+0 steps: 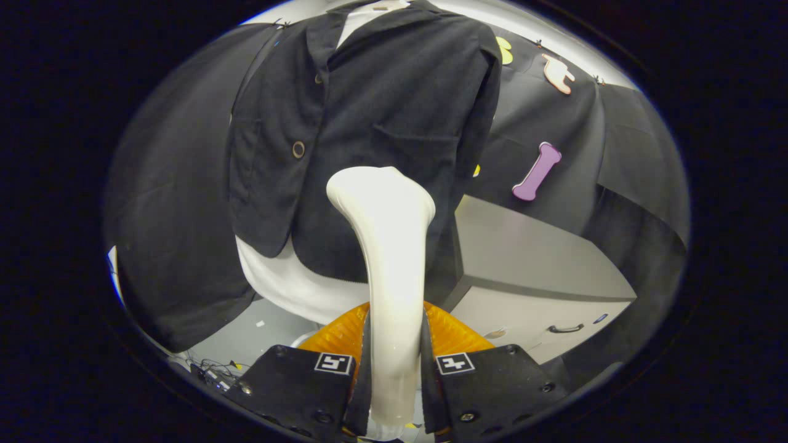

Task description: Iron the clothes twice with a garment steamer, once on the left side and once on the right side.

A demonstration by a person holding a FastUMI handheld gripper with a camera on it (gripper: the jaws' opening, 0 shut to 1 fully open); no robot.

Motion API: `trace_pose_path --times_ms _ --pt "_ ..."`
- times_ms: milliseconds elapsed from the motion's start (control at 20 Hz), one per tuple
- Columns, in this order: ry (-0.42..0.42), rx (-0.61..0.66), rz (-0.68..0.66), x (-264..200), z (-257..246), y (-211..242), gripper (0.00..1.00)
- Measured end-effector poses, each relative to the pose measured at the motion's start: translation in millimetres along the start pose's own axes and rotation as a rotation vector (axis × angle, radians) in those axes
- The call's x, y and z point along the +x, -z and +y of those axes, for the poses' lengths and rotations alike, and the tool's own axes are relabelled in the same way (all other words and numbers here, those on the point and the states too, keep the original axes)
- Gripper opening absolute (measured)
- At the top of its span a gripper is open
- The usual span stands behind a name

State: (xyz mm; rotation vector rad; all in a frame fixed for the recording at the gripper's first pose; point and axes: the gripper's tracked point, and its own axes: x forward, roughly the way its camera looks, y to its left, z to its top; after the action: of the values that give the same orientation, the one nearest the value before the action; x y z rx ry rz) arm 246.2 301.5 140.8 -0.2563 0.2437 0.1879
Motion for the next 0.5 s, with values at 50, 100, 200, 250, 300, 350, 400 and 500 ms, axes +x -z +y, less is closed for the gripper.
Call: trace_pose_path --times_ms 50,100,200,250,300,350,400,500 --pt "-0.003 0.0 0.015 4.6 1.5 6.6 0.36" --pt "-0.006 0.002 0.027 7.3 1.5 14.3 0.36" --pt "-0.011 0.004 0.052 14.9 2.0 28.3 0.36" --pt "-0.014 0.004 0.063 19.2 3.1 35.0 0.36" --pt "-0.017 0.003 0.074 22.5 4.4 42.0 0.36" --pt "-0.019 0.004 0.086 26.3 5.7 47.9 0.36" --pt "-0.023 0.003 0.096 29.2 8.9 54.4 0.36" --pt "-0.028 -0.005 0.12 34.2 13.0 67.1 0.36"
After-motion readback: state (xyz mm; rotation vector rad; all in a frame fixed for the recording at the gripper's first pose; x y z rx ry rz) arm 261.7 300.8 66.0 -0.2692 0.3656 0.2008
